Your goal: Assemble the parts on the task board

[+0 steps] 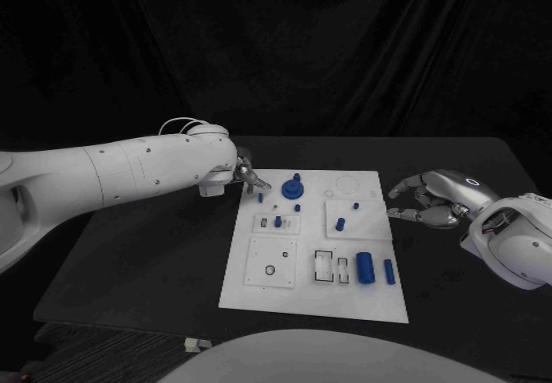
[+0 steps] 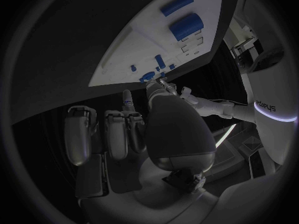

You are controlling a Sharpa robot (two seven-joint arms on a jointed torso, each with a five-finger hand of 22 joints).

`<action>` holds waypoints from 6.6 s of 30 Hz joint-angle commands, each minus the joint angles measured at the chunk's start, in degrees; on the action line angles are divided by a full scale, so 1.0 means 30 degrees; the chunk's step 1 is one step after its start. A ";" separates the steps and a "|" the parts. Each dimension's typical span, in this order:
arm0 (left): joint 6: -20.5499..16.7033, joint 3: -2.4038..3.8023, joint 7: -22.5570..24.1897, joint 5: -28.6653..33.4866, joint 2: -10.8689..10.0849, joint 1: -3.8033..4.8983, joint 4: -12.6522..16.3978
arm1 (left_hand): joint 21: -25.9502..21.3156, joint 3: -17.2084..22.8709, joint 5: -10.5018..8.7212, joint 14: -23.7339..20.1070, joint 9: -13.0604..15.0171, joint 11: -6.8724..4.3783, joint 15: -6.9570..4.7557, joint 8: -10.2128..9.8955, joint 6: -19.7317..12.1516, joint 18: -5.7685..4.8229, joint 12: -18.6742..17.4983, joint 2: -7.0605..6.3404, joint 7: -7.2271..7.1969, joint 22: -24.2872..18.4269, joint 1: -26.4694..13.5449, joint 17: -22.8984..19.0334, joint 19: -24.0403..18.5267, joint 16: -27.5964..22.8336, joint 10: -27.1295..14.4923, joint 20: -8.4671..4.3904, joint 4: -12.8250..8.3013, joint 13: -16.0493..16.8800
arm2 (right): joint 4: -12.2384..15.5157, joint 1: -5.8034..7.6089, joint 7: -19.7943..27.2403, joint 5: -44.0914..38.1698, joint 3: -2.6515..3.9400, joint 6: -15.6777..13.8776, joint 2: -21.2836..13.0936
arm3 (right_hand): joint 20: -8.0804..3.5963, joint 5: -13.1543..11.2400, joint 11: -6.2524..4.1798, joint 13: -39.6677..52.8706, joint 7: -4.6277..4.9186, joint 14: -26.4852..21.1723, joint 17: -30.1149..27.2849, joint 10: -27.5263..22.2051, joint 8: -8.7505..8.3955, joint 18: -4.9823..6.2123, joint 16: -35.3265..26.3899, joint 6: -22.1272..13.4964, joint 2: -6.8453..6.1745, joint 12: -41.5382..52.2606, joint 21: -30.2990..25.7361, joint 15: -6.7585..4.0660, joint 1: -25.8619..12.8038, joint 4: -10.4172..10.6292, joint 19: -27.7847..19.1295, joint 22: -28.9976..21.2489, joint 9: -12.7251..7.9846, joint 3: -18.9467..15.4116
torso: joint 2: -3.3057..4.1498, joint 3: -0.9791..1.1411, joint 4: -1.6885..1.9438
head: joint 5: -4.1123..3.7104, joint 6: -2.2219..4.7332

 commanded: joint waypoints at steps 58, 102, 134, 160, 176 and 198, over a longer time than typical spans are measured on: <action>0.1011 0.0012 0.0867 -0.0124 0.0207 -0.0327 0.0055 | -0.0522 0.2736 0.5567 0.2017 -0.0799 0.0078 0.0102 -0.1396 -0.0087 0.0012 0.0067 0.0170 -0.0147 0.3506 0.3226 0.5032 -0.0281 0.0050 0.2029 0.0046 -0.2617 0.5028 | -0.0191 -0.0108 -0.0277 -0.0002 0.0011 0.0113 0.0144 | 0.0051 0.0152 0.0093 0.5031 0.0013 0.2037 0.5032 0.1987 0.0100 0.0217 0.0051 0.0187 0.0253 0.0050 -0.0157 0.0053 0.0034 0.0059 0.0882 0.4345 -0.0068 -0.0132 | -0.0001 0.0002 0.0002 | 0.0120 0.0001; -0.1004 0.0010 -0.1002 0.2820 -0.2163 -0.0325 0.4510 | -0.0601 0.6580 0.7329 0.2017 -0.0851 -0.0060 -0.0041 -0.1658 0.0745 -0.0002 0.0067 -0.0871 -0.0257 0.3668 0.2373 0.5032 -0.0136 0.0050 0.2029 -0.0095 -0.3918 0.5028 | -0.0293 -0.0370 -0.0380 0.0011 0.0011 0.0062 -0.0101 | 0.0056 0.0148 0.0104 0.5031 0.0029 0.2037 0.5032 0.1987 0.0085 0.0244 0.0051 0.0210 0.0301 0.0050 -0.0264 0.0064 0.0109 0.0016 0.0825 0.4309 -0.0101 -0.0122 | 0.0005 0.0001 0.0004 | 0.0255 0.0001; -0.1517 -0.0001 -0.0855 0.1381 -0.2488 -0.0857 0.5296 | -0.0719 0.7050 0.7379 0.2017 -0.0978 -0.0057 -0.0055 -0.1806 0.0816 0.0027 0.0067 -0.0951 -0.0239 0.3644 0.2013 0.5032 -0.0191 0.0050 0.2029 -0.0111 -0.3890 0.5028 | -0.0127 -0.0490 -0.0338 0.0540 0.0011 0.0111 -0.0159 | 0.0058 0.0147 0.0107 0.5031 0.0032 0.2037 0.5032 0.1987 0.0079 0.0250 0.0051 0.0220 0.0299 0.0050 -0.0288 0.0066 0.0134 0.0002 0.0812 0.4301 -0.0114 -0.0128 | 0.0011 -0.0002 -0.0001 | 0.0410 0.0001; -0.1028 -0.0001 -0.1022 0.1364 -0.2545 -0.0967 0.5716 | -0.0835 0.7227 0.7360 0.2017 -0.1045 -0.0059 -0.0052 -0.1859 0.0871 0.0058 0.0067 -0.0919 -0.0243 0.3602 0.1920 0.5032 -0.0269 0.0050 0.2029 -0.0111 -0.3881 0.5028 | -0.0161 -0.0509 -0.0392 0.0549 0.0011 0.0199 -0.0149 | 0.0060 0.0152 0.0110 0.5031 0.0037 0.2037 0.5032 0.1987 0.0075 0.0244 0.0051 0.0226 0.0298 0.0050 -0.0266 0.0069 0.0159 -0.0011 0.0824 0.4309 -0.0123 -0.0130 | -0.0003 -0.0006 0.0016 | 0.0406 0.0001; -0.0742 -0.0001 -0.1109 0.1364 -0.2599 -0.0968 0.5608 | -0.1000 0.7415 0.7363 0.2017 -0.1106 -0.0054 -0.0051 -0.1929 0.0865 0.0102 0.0067 -0.0955 -0.0234 0.3539 0.1899 0.5032 -0.0386 0.0050 0.2029 -0.0110 -0.3966 0.5028 | -0.0185 -0.0546 -0.0408 0.0549 0.0011 0.0227 -0.0180 | 0.0063 0.0154 0.0117 0.5031 0.0046 0.2037 0.5032 0.1987 0.0065 0.0244 0.0051 0.0238 0.0300 0.0050 -0.0267 0.0072 0.0182 -0.0015 0.0824 0.4308 -0.0142 -0.0143 | -0.0006 0.0001 0.0006 | 0.0429 0.0001; -0.0478 -0.0001 -0.0990 0.1364 -0.2486 -0.0968 0.5303 | -0.1594 0.3575 -0.0097 0.2017 -0.2647 0.0453 0.0380 -0.3349 0.0829 0.0196 0.0067 -0.1041 0.0327 0.3536 -0.1571 0.5032 -0.0619 0.0050 0.2029 0.0286 -0.0874 0.5028 | -0.0203 -0.0557 -0.0392 0.0584 0.0013 0.0234 -0.0160 | 0.0068 0.0155 0.0123 0.5031 0.0051 0.2037 0.5032 0.1987 0.0050 0.0240 0.0051 0.0251 0.0304 0.0050 -0.0257 0.0078 0.0204 -0.0018 0.0831 0.4313 -0.0170 -0.0163 | 0.0004 -0.0003 0.0001 | 0.0420 0.0001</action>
